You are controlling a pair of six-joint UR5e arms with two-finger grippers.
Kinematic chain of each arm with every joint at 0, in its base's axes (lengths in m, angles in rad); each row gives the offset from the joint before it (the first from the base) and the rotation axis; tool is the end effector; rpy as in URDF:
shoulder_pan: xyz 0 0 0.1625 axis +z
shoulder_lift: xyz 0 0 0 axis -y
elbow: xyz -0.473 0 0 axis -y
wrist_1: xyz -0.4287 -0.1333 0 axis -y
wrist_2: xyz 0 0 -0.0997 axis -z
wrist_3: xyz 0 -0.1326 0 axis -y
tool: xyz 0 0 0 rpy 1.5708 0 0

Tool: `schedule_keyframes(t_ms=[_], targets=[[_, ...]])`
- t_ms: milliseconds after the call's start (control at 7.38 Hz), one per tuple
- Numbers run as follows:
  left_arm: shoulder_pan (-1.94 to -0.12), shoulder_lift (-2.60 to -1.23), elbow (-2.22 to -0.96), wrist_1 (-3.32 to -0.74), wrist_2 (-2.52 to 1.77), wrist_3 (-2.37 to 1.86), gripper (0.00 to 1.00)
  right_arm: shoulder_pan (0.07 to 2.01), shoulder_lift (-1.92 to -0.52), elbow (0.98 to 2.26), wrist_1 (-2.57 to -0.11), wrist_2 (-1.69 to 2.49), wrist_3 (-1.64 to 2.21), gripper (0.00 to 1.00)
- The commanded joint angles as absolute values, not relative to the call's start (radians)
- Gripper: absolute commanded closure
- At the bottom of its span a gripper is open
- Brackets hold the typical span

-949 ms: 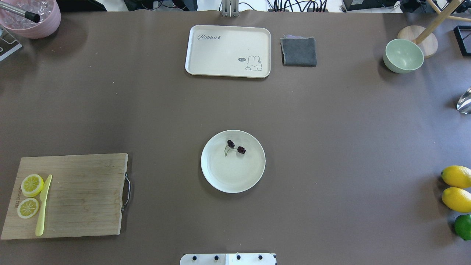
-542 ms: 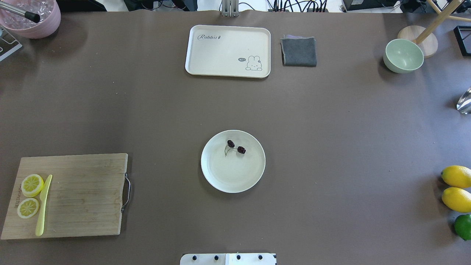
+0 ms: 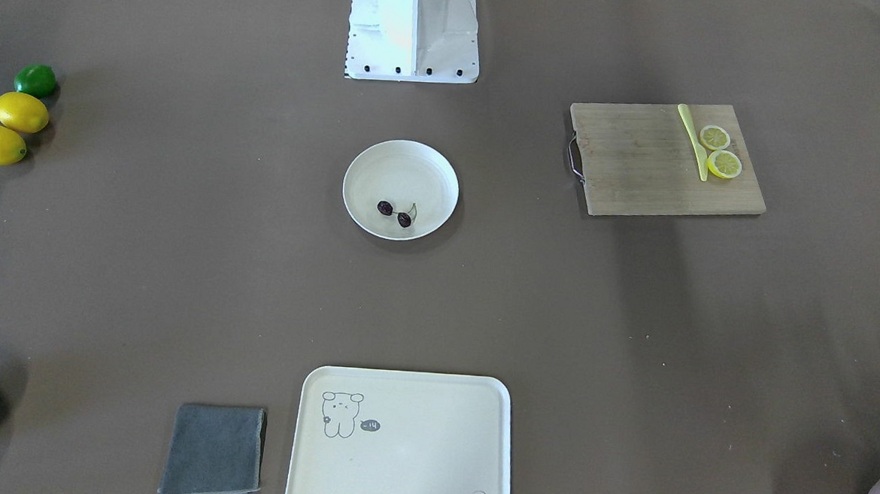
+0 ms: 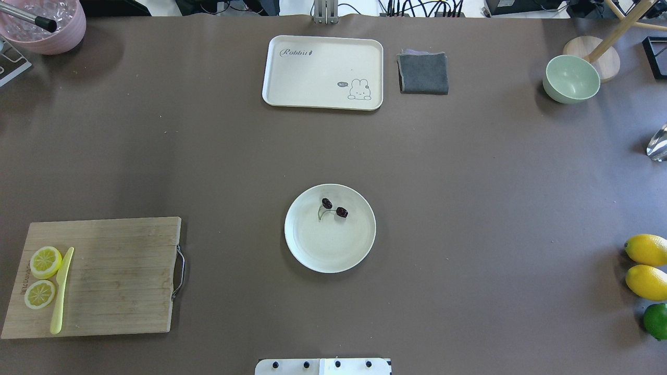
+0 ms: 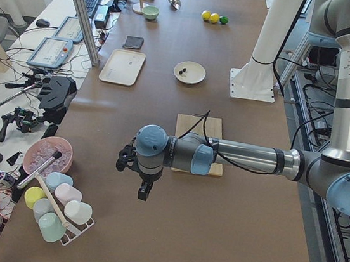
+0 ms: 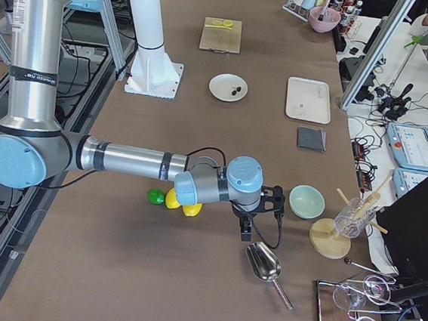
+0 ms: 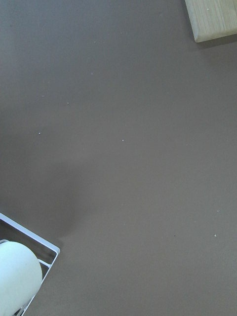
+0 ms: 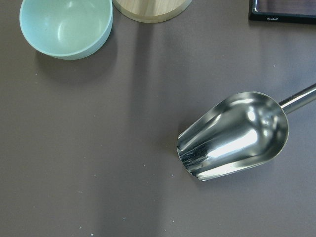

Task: Place red cherry on plate

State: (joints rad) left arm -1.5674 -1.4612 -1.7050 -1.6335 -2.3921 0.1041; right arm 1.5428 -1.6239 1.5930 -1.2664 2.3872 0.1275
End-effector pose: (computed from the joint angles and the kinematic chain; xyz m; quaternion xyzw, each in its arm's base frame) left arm -0.0346 -0.4842 0.7034 0.0600 0.3963 0.0666 0.9137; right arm 0.0220 -0.5247 0.7086 0.0942 -0.4018 -0.0088 0.9108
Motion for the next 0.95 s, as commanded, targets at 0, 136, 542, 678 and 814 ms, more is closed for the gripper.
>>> schedule_keyframes(t_ms=[0, 136, 542, 678, 814], targets=[[-1.569, -1.46, -1.713, -1.632, -2.393, 0.104, 0.02, 1.542, -1.618, 1.598, -1.266, 2.39, 0.129, 0.0], [-1.568, -1.438, -1.713, -1.635, -2.391, 0.107, 0.02, 1.542, -1.626, 1.598, -1.264, 2.414, 0.129, 0.0], [-1.568, -1.433, -1.716, -1.635, -2.393, 0.109, 0.02, 1.526, -1.609, 1.6, -1.264, 2.436, 0.13, 0.0], [-1.568, -1.431, -1.72, -1.635, -2.395, 0.107, 0.02, 1.517, -1.603, 1.6, -1.266, 2.436, 0.133, 0.0], [-1.566, -1.431, -1.717, -1.637, -2.393, 0.107, 0.02, 1.513, -1.605, 1.6, -1.264, 2.437, 0.138, 0.0]])
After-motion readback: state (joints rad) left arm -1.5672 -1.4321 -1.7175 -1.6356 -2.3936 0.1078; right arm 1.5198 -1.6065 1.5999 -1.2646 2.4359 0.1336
